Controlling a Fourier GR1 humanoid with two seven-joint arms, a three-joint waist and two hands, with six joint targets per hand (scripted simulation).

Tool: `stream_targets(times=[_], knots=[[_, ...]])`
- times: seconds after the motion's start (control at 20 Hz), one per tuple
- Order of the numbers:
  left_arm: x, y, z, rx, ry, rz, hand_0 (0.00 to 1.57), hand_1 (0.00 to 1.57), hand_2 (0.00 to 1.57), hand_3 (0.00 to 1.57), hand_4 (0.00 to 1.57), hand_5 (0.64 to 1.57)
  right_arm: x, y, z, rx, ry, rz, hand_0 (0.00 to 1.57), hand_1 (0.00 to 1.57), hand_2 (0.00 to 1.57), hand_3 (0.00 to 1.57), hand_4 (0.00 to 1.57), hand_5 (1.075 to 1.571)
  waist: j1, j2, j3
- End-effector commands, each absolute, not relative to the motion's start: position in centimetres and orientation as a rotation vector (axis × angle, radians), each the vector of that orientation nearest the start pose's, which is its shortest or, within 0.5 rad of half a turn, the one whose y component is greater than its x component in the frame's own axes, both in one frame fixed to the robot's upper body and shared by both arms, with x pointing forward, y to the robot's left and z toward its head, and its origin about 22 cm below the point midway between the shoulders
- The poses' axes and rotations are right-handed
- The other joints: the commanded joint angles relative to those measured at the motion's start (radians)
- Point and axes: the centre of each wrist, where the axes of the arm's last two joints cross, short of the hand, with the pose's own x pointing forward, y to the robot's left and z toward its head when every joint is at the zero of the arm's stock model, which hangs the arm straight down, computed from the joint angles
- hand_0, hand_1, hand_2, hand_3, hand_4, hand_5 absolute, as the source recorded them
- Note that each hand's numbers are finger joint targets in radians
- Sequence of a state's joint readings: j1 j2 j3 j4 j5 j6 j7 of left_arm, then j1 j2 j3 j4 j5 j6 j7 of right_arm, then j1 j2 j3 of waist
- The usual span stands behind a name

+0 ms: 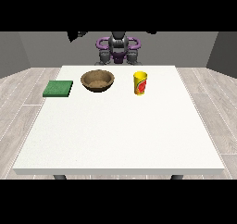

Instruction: Pick the cup and pour the ball into the bowl, then pick the bowl and place it on the pad

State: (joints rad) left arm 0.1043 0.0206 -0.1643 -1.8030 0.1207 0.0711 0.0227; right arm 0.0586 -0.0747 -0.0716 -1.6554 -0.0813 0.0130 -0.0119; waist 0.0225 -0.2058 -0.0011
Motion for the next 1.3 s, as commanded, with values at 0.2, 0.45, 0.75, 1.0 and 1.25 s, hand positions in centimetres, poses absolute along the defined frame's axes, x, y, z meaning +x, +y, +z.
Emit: stream_targets(times=[0.2,0.45,0.75,1.0,1.25], knots=[[24.0,20.8,5.3,-0.089,-1.88,-0.016,0.0,0.0,0.0,0.0,0.0,1.437,25.0,-25.5,3.0,0.014,-1.752,-0.02,0.0,0.0,0.0,0.0,0.0,1.564,-0.023,0.194,0.0009],[27.6,20.8,6.5,-0.015,-1.939,-0.039,0.0,0.0,0.0,0.0,0.0,1.335,26.9,-25.5,3.3,0.038,-1.823,0.021,0.0,0.0,0.0,0.0,0.0,1.566,-0.056,0.313,0.0011],[30.1,23.7,4.6,0.075,-2.018,-0.095,0.0,0.0,0.0,0.0,0.0,1.255,29.4,-27.0,4.7,0.026,-1.958,0.033,0.0,0.0,0.0,0.0,0.0,1.56,-0.061,0.455,0.001],[32.8,23.2,3.4,0.09,-1.957,-0.074,0.0,0.0,0.0,0.0,0.0,1.25,30.5,-28.1,3.5,0.038,-1.906,0.03,0.0,0.0,0.0,0.0,0.0,1.561,-0.087,0.391,0.001],[34.0,24.9,2.2,0.125,-1.985,-0.075,0.0,0.0,0.0,0.0,0.0,1.236,31.4,-30.5,3.9,0.026,-1.929,0.033,0.0,0.0,0.0,0.0,0.0,1.562,-0.089,0.425,0.001]])
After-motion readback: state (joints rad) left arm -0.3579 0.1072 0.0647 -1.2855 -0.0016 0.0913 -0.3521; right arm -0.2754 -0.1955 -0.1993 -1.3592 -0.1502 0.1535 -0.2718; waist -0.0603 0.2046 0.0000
